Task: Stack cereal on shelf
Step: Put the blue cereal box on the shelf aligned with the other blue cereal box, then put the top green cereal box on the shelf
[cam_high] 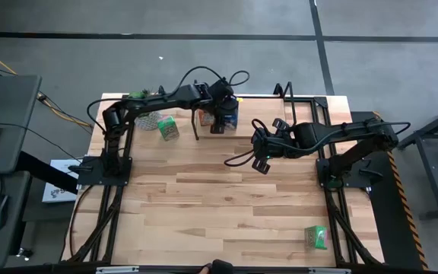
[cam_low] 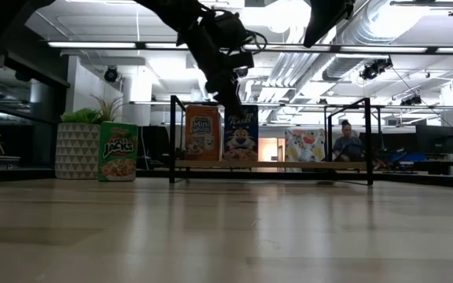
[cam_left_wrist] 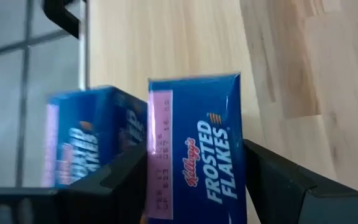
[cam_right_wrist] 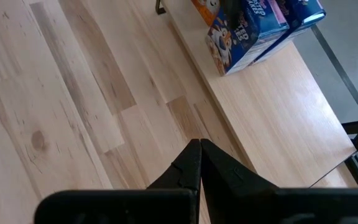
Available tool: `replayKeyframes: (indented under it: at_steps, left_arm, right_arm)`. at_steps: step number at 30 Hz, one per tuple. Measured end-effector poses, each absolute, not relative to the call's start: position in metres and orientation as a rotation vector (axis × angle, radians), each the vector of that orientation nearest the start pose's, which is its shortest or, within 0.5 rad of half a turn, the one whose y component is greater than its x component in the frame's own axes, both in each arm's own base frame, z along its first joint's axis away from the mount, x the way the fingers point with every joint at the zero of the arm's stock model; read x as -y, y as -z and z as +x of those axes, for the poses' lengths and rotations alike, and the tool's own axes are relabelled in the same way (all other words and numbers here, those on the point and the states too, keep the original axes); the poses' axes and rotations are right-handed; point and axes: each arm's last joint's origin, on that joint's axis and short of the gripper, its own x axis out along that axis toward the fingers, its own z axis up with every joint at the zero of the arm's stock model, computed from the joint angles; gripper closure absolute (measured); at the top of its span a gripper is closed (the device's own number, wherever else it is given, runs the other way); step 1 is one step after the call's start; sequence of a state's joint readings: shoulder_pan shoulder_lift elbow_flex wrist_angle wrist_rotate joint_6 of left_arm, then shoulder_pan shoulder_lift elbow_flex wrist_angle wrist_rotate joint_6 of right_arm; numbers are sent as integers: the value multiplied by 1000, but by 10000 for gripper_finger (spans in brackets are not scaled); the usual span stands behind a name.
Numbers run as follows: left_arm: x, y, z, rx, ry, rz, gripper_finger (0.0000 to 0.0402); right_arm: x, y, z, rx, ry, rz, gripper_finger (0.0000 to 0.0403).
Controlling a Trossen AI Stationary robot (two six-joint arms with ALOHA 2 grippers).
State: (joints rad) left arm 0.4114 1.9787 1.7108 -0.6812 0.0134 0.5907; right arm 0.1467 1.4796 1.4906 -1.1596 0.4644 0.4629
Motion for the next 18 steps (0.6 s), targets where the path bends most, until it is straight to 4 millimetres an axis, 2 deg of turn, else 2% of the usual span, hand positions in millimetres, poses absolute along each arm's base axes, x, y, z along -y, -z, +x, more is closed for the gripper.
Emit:
replayKeyframes:
  at_steps: [6,9,13,18]
  left_arm:
    - [-172,-272,394,-989,-109,366,174]
    - [-173,-285,394,-966,-129,379,174]
    - [-170,-313,393,-960,-161,402,174]
    - [-159,-368,373,-952,-223,412,174]
  right_arm:
    - [-28,-344,278,-992,524,67,402]
    - [-28,-344,279,-992,520,60,402]
    - [-28,-344,279,-990,510,47,402]
    - [-27,-344,279,-992,503,26,402]
